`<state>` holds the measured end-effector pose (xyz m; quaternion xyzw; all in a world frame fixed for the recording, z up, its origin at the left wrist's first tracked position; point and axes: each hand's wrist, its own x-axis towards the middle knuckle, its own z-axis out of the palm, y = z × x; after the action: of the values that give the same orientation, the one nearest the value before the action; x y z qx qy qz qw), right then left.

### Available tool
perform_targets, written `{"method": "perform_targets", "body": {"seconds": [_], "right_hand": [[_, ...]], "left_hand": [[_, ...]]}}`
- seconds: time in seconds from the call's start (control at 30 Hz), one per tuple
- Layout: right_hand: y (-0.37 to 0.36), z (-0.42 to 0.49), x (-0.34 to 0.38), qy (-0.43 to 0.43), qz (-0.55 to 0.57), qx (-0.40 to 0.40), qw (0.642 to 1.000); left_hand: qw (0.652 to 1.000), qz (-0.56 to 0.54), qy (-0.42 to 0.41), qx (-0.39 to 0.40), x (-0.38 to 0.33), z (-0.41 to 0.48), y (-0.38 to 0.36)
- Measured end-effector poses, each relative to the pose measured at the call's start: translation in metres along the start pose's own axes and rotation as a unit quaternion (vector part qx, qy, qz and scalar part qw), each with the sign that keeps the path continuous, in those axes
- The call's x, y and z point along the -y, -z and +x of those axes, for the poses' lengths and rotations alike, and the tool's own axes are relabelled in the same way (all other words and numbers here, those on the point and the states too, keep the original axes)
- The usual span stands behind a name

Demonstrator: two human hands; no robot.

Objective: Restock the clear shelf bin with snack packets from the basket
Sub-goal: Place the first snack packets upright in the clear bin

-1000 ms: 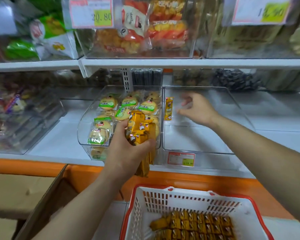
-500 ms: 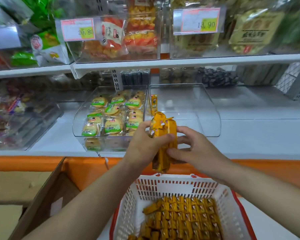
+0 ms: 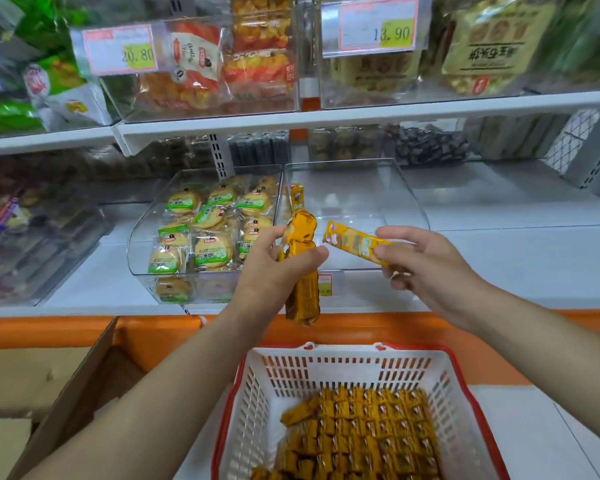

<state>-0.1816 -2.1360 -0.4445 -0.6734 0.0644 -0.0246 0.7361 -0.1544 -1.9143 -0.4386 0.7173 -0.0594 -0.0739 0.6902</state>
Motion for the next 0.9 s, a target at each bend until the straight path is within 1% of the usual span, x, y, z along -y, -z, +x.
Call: {"method": "perform_targets", "body": {"seconds": [0.1, 0.17, 0.27, 0.37, 0.47, 0.57, 0.63, 0.73, 0.9], "right_hand": [[0.006, 0.013, 0.004, 0.052, -0.044, -0.041, 0.997], [0.007, 0.026, 0.009, 0.089, -0.067, -0.047, 0.993], [0.000, 0.057, 0.014, 0.133, -0.144, -0.041, 0.980], [-0.015, 0.105, 0.008, 0.141, -0.230, -0.045, 0.962], [-0.035, 0.157, -0.003, 0.153, -0.301, -0.054, 0.940], [-0.051, 0.200, -0.011, 0.173, -0.411, -0.064, 0.893], [-0.059, 0.223, -0.013, 0.185, -0.437, -0.065, 0.878], [-0.070, 0.249, -0.017, 0.190, -0.458, -0.062, 0.866], [-0.076, 0.275, -0.029, 0.143, -0.507, -0.066, 0.848]], "left_hand": [[0.999, 0.033, -0.027, -0.018, 0.003, 0.007, 0.007], [0.996, 0.059, -0.053, -0.029, 0.006, 0.011, 0.014], [0.989, 0.112, -0.086, -0.047, 0.008, 0.019, 0.025], [0.976, 0.171, -0.124, -0.042, 0.012, 0.027, 0.038], [0.967, 0.211, -0.137, -0.047, 0.017, 0.035, 0.055], [0.965, 0.211, -0.143, -0.054, 0.024, 0.041, 0.070], [0.968, 0.203, -0.135, -0.060, 0.028, 0.043, 0.079], [0.968, 0.203, -0.128, -0.078, 0.031, 0.048, 0.091], [0.971, 0.186, -0.121, -0.090, 0.038, 0.053, 0.102]]}}
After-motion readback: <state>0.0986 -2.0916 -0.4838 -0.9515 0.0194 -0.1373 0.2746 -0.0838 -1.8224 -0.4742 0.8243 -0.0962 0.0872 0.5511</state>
